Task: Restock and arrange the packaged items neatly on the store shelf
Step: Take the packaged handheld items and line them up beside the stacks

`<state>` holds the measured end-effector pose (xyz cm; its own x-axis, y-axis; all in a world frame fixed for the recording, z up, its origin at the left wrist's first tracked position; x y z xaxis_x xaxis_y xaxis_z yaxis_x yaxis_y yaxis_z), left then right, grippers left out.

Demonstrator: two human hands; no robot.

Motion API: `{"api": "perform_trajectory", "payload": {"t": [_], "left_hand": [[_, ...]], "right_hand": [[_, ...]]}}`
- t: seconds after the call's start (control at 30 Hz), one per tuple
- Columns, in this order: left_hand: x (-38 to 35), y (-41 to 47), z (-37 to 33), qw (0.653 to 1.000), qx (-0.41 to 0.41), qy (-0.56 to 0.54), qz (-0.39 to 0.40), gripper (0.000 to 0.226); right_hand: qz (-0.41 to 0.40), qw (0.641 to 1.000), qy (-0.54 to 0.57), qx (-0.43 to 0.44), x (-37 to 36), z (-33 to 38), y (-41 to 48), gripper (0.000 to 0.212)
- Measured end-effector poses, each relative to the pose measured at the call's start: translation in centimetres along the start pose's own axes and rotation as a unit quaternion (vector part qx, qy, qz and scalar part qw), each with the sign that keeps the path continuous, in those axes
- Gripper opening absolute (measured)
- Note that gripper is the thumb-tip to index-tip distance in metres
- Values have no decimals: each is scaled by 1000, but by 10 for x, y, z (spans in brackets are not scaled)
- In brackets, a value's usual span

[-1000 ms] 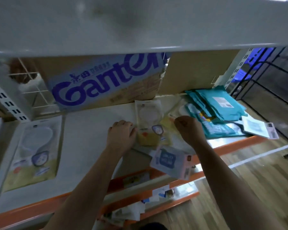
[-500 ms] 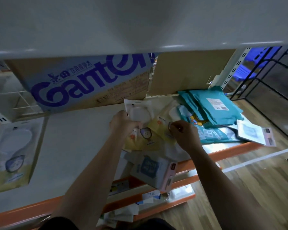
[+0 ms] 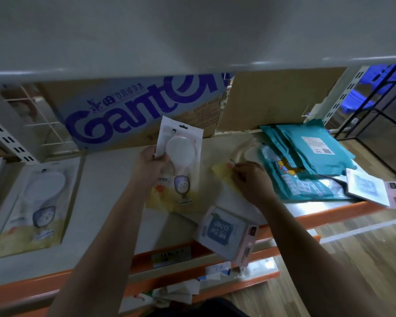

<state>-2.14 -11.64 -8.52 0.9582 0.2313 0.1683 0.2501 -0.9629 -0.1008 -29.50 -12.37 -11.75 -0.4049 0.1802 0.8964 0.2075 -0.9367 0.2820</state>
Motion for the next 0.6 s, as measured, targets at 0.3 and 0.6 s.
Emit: {"api": "perform_trajectory", "payload": {"t": [0.3,0.6], "left_hand": [[31,-12,18,993,19,-113,-39,4],[36,-12,23,996,-4,-79,-41,9]], "right_hand": [[91,995,29,21,5,19,-3,13],[25,977,-80,-194,12,21,16,52]]}}
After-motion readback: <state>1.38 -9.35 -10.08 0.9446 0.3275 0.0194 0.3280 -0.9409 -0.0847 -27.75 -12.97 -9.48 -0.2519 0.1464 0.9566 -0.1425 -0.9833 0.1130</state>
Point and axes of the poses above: each hand's wrist, its own y-axis towards the middle knuckle, its own x-axis out of the back of the hand, z = x × y, the point moved 1 cm from there along y, towards the middle knuckle, and after that the axes turned 6 degrees about -y, right-handed, at the moved point
